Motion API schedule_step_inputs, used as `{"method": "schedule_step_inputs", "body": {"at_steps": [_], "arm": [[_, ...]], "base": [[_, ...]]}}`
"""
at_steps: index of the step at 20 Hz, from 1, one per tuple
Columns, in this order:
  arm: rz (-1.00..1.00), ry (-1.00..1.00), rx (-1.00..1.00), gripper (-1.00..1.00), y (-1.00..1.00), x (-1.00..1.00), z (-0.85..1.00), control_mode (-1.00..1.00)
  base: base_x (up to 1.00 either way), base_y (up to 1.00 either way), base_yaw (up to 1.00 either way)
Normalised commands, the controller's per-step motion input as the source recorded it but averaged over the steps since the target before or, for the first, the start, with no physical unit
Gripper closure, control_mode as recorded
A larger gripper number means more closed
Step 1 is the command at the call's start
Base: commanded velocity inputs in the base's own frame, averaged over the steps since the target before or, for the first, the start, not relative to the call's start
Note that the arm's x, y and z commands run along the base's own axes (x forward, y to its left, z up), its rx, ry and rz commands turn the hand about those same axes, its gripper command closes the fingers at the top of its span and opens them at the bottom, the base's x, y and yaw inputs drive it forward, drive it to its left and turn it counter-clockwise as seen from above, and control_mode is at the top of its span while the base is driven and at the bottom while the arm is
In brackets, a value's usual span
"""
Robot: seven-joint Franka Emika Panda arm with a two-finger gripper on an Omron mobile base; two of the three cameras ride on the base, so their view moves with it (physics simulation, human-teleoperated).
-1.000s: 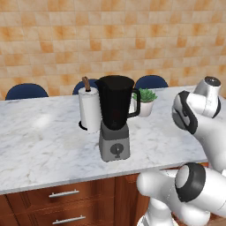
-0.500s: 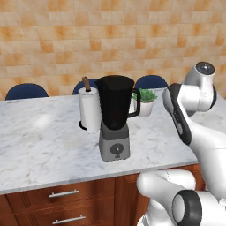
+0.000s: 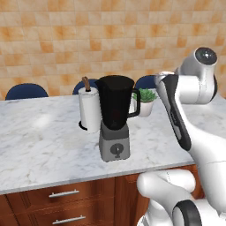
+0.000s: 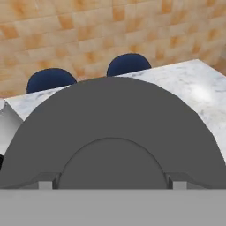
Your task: Open the blender lid, put the apple in the blender, close the lid, and start the blender.
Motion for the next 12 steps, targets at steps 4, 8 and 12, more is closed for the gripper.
{"method": "schedule_step_inputs", "body": {"at_steps": [4,8,12], "arm": [[0.05,-0.01,0.0,1.0,0.56,-0.01,1.0,-1.0],[0.06,0.0,0.0,1.0,0.74,0.0,0.72,-1.0],[0.08,0.01,0.0,1.0,0.86,0.0,0.11,-1.0]], "base": [[0.0,0.0,0.0],[0.0,0.0,0.0],[0.0,0.0,0.0]]}}
